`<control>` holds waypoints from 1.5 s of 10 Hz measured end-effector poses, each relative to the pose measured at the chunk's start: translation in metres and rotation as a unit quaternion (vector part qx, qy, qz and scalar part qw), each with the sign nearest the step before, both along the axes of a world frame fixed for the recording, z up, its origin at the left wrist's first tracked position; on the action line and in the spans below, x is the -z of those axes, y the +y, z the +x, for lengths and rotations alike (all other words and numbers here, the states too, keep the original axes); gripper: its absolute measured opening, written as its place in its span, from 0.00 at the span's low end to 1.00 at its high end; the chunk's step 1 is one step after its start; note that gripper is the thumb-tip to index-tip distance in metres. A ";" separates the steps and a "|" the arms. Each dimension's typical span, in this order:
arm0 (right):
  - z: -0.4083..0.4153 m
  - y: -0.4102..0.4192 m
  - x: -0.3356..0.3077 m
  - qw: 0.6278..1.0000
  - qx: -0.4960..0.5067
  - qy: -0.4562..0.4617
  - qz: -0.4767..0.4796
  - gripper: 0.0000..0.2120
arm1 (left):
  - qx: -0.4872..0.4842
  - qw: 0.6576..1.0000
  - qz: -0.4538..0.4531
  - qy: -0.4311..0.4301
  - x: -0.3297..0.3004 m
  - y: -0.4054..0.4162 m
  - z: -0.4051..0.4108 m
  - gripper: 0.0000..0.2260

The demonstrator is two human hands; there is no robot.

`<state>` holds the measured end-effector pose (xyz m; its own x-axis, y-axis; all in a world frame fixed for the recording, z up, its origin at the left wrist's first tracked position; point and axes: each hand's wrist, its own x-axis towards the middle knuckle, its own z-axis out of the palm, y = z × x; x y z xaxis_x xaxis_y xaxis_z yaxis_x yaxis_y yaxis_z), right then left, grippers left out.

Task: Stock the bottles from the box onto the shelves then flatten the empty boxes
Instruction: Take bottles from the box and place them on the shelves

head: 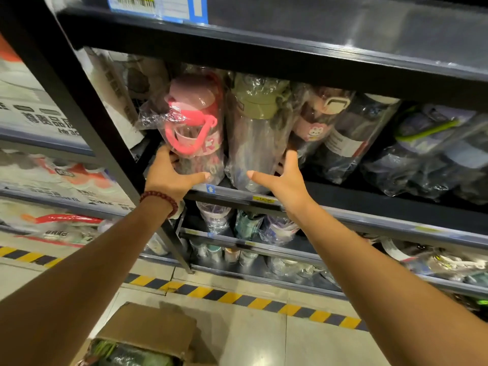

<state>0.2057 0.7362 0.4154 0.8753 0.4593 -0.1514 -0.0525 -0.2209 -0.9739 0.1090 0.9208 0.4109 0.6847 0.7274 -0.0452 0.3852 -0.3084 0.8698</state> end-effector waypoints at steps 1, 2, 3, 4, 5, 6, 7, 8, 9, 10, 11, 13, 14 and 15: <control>-0.015 -0.020 -0.011 0.998 0.051 0.018 0.004 0.41 | -0.065 0.994 -0.068 -0.051 -0.001 -0.029 -0.021 0.31; -0.039 -0.063 -0.020 0.994 0.106 0.016 0.027 0.26 | -0.039 0.996 -0.075 -0.023 -0.002 -0.064 -0.038 0.20; -0.074 -0.128 -0.013 0.988 0.153 0.035 0.001 0.17 | 0.076 0.993 -0.081 0.033 -0.001 -0.107 -0.050 0.13; -0.115 -0.200 -0.004 0.972 0.215 0.093 -0.015 0.17 | 0.254 0.956 -0.089 0.113 0.004 -0.167 -0.049 0.14; -0.156 -0.278 0.010 0.945 0.289 0.137 -0.064 0.16 | 0.364 0.910 -0.097 0.175 -0.002 -0.245 -0.046 0.10; -0.200 -0.359 0.025 0.911 0.358 0.185 -0.089 0.16 | 0.432 0.875 -0.089 0.199 0.001 -0.319 -0.045 0.20; -0.248 -0.437 0.028 0.868 0.436 0.219 -0.093 0.18 | 0.494 0.820 -0.155 0.245 -0.012 -0.413 -0.058 0.22; -0.296 -0.513 0.032 0.829 0.497 0.239 -0.096 0.18 | 0.530 0.787 -0.193 0.252 -0.013 -0.501 -0.067 0.13; -0.342 -0.586 0.042 0.783 0.561 0.256 -0.087 0.18 | 0.558 0.753 -0.202 0.285 0.009 -0.591 -0.083 0.13; -0.382 -0.654 0.054 0.738 0.613 0.275 -0.068 0.16 | 0.624 0.714 -0.111 0.297 0.026 -0.677 -0.105 0.19; -0.416 -0.717 0.072 0.707 0.640 0.294 -0.062 0.13 | 0.647 0.693 -0.083 0.307 0.047 -0.755 -0.131 0.14; -0.471 -0.810 0.137 0.653 0.659 0.371 -0.031 0.08 | 0.678 0.632 -0.019 0.376 0.126 -0.871 -0.169 0.18; -0.487 -0.835 0.175 0.657 0.646 0.387 -0.027 0.11 | 0.655 0.625 -0.043 0.423 0.172 -0.904 -0.180 0.19; -0.493 -0.855 0.217 0.654 0.642 0.400 -0.024 0.14 | 0.641 0.618 -0.025 0.455 0.222 -0.925 -0.186 0.19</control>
